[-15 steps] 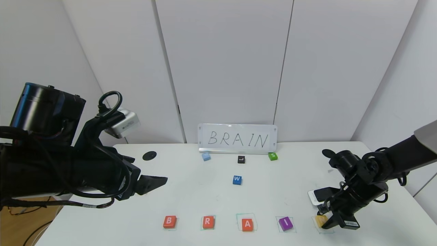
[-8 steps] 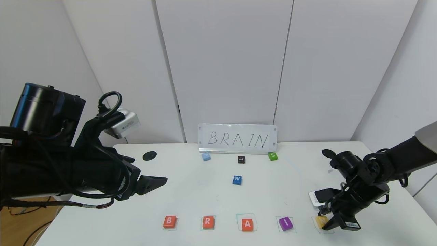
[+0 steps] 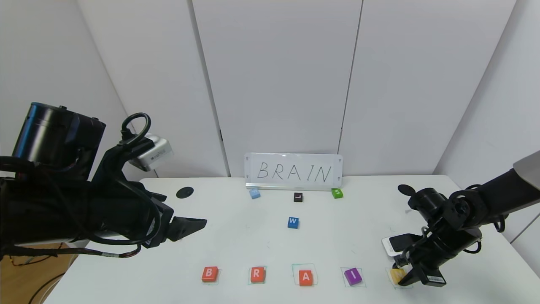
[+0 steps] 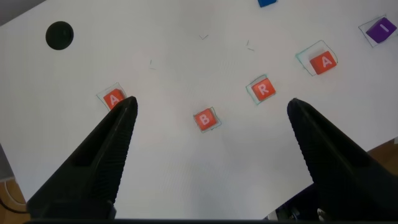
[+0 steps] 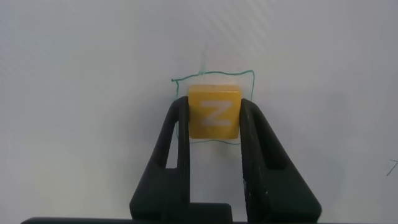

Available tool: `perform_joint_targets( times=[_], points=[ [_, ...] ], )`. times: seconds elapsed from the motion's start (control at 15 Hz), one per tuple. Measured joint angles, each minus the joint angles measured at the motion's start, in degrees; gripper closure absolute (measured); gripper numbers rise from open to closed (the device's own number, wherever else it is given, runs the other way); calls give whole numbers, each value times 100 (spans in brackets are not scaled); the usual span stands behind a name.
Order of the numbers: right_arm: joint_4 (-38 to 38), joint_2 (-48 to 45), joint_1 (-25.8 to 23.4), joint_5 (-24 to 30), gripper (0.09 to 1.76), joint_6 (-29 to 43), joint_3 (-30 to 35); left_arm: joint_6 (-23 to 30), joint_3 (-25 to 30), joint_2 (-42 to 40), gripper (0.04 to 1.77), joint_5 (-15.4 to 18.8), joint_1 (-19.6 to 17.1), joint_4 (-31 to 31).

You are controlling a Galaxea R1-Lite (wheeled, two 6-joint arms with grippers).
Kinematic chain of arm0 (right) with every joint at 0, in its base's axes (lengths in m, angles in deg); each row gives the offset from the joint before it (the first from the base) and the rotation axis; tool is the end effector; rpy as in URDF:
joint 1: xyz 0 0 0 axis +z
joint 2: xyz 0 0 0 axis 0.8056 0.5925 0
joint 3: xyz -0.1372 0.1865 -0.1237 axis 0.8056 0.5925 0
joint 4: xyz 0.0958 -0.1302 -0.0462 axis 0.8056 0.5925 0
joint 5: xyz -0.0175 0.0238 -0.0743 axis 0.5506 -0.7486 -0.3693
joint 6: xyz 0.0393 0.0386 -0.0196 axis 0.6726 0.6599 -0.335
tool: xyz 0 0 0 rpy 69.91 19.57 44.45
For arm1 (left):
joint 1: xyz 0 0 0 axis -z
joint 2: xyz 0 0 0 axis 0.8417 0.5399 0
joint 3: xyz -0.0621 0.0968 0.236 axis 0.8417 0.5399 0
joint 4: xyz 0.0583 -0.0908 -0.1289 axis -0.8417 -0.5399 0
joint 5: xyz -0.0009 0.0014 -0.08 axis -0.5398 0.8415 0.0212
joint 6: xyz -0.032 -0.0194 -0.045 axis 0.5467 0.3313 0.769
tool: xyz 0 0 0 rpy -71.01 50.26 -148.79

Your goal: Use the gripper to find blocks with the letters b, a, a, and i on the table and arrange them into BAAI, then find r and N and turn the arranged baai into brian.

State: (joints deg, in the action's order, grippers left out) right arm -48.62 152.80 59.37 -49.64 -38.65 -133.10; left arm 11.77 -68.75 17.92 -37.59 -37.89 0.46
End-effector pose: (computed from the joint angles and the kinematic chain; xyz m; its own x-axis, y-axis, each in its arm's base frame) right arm 0.2996 0.0493 -0.0162 0.0858 0.3397 -0.9366 -0.9963 0.0356 -0.0784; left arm 0.2233 -0.0810 0.1733 0.7103 -0.2901 -0.6414 0.4508 0.8872 0.0980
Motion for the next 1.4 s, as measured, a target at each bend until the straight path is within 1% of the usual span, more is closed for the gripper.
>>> perform_joint_targets(
  times=[0.2, 0.33, 0.53, 0.73, 0.8, 1.07, 1.13, 1.27, 1.4],
  points=[
    [18, -12, 0, -30, 95, 11, 7, 0, 0, -2, 9, 0, 0, -2],
    [38, -63, 2, -38, 77, 13, 11, 0, 2, -6, 9, 2, 0, -5],
    [76, -207, -1, -16, 57, 16, 27, 0, 16, -26, 9, -2, 51, -6],
    [249, -439, -11, 180, 43, 137, 16, 0, 20, -55, 9, -2, 72, -6],
    [325, -518, -11, 334, 40, 261, -15, -1, 20, -63, 9, -2, 72, -5],
    [374, -699, 16, 1059, 30, 1413, -216, 0, 13, -100, 9, -11, 71, 0],
    [380, -745, -22, 1123, 28, 1549, -268, 2, 7, -122, 9, -11, 71, 5],
    [367, -836, -149, 1075, 24, 1681, -315, 0, 5, -188, 9, -4, 68, 5],
    [246, -933, -196, 742, 22, 1716, -260, 0, 5, -229, 9, -2, 71, 2]
  ],
)
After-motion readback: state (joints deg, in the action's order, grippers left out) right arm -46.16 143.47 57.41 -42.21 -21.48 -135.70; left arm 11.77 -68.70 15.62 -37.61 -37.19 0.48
